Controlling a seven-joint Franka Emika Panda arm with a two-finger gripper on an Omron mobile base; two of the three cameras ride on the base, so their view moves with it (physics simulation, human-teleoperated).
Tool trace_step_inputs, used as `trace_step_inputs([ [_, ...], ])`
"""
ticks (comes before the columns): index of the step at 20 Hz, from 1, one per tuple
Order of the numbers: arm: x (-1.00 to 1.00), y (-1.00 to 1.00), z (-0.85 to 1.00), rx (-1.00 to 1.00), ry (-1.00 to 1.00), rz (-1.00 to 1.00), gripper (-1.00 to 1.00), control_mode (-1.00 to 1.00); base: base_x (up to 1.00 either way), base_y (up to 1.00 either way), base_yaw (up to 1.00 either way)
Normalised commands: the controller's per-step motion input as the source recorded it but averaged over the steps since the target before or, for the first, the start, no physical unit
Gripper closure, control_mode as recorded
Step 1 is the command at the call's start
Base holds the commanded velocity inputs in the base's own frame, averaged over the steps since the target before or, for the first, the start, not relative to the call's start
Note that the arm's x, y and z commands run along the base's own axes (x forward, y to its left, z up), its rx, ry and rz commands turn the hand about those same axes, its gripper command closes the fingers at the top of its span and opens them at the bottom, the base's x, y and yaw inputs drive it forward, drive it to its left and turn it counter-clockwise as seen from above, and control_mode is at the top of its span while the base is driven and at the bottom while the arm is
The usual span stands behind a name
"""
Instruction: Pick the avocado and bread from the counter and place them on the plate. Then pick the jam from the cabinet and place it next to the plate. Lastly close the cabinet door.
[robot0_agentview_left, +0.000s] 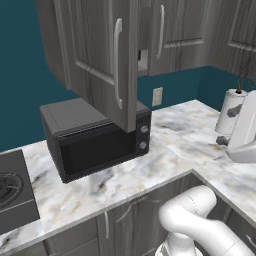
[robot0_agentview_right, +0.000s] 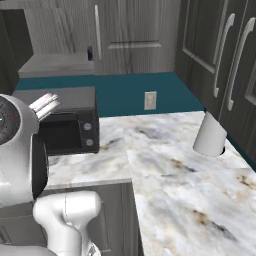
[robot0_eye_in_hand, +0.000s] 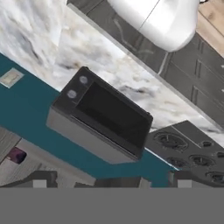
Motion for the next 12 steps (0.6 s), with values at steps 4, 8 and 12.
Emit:
trace_step_inputs([
  [4, -0.52, 0.0, 0.0, -0.28, -0.05, 0.0, -1.0, -1.0, 0.0, 0.0, 0.0],
  [8, -0.21, 0.0, 0.0, -0.35, -0.09, -0.01, -1.0, -1.0, 0.0, 0.0, 0.0],
  [12, -0.18, 0.01, 0.0, -0.34, -0.13, -0.04, -1.0, -1.0, 0.0, 0.0, 0.0],
])
